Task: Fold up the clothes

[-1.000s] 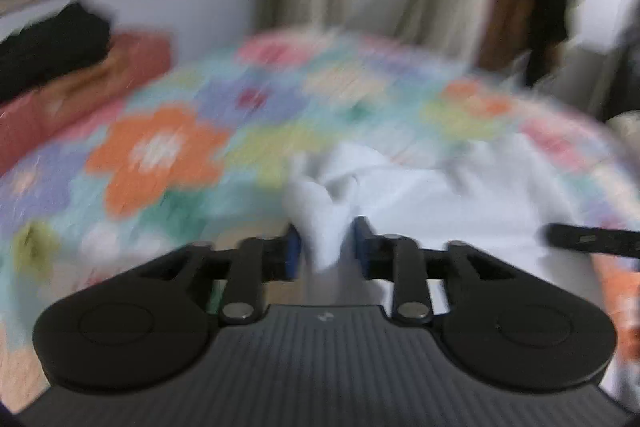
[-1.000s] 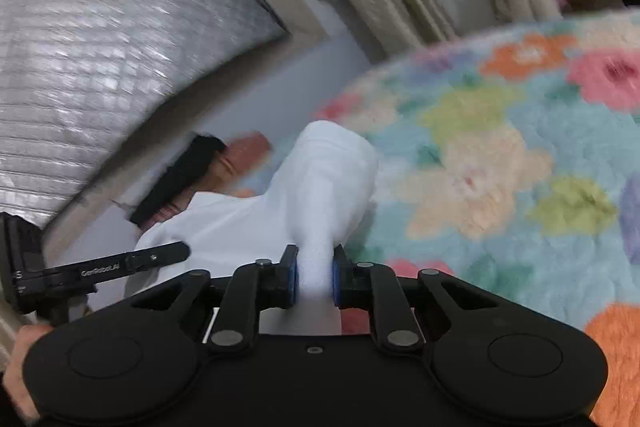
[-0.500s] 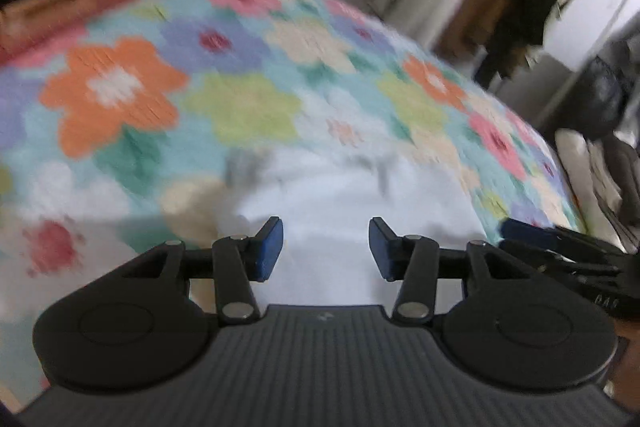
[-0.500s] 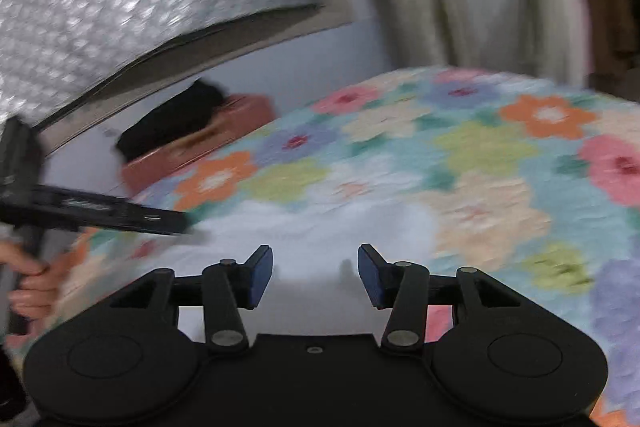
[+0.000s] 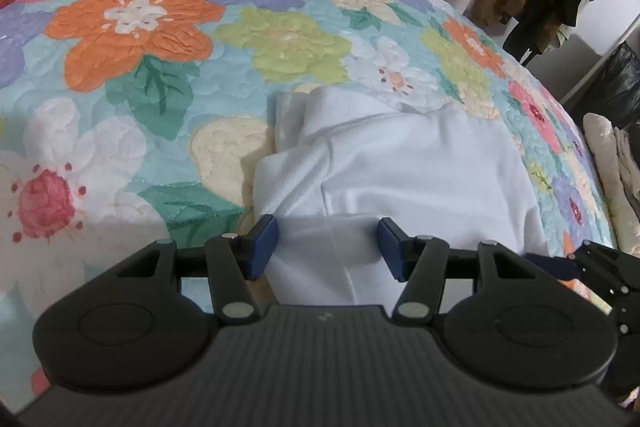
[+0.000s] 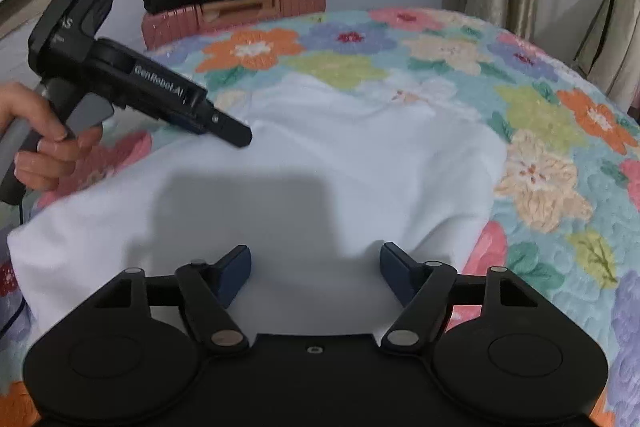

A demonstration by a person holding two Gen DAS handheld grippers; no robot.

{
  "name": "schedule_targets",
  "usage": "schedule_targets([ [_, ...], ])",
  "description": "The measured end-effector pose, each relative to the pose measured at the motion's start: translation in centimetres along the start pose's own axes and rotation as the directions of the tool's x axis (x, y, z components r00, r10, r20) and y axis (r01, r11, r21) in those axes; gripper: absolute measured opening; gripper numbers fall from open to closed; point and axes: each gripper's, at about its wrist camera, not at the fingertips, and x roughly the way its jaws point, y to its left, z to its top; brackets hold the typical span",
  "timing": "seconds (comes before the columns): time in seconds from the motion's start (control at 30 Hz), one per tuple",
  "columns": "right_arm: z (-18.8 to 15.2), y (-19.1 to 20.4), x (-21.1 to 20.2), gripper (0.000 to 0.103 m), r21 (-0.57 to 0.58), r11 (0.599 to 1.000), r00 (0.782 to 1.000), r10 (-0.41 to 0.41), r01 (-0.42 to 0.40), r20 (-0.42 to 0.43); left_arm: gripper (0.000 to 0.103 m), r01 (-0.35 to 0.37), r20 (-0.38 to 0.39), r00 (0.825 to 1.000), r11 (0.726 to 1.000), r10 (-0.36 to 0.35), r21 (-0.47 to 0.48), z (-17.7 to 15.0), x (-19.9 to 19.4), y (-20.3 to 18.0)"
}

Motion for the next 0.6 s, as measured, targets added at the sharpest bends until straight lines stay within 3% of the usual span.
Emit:
schedule_targets([
  [0.17, 0.7, 1.6, -1.0, 0.076, -0.055, 0.998, 0.997, -0.018, 0.014, -0.075, 0.056, 0.002, -0.003, 1.000, 1.000, -0.002, -0.024, 0.3, 0.0, 0.2],
  [0.3, 0.1, 2.1, -0.6, 0.079, -0.078, 0.997, 0.996, -0.030, 0.024, -0.079, 0.058, -0.068, 0.011, 0.998, 0.998, 0.068, 0.008, 0.1, -1.7, -1.7],
  [0.4, -0.2, 1.8, -0.7, 0.080, -0.048, 0.998, 0.997, -0.031, 0.027, -0.075, 0.079, -0.140, 0.039, 0.990, 0.989, 0.138, 0.042, -1.7, -4.4, -3.2],
  [0.6, -1.2, 2.5, -2.3, 0.080, 0.008, 0.997, 0.996, -0.070, 0.071, -0.052, 0.080, -0.236, -0.016, 0.971, 0.970, 0.237, 0.051, -7.3, -8.0, -3.4],
])
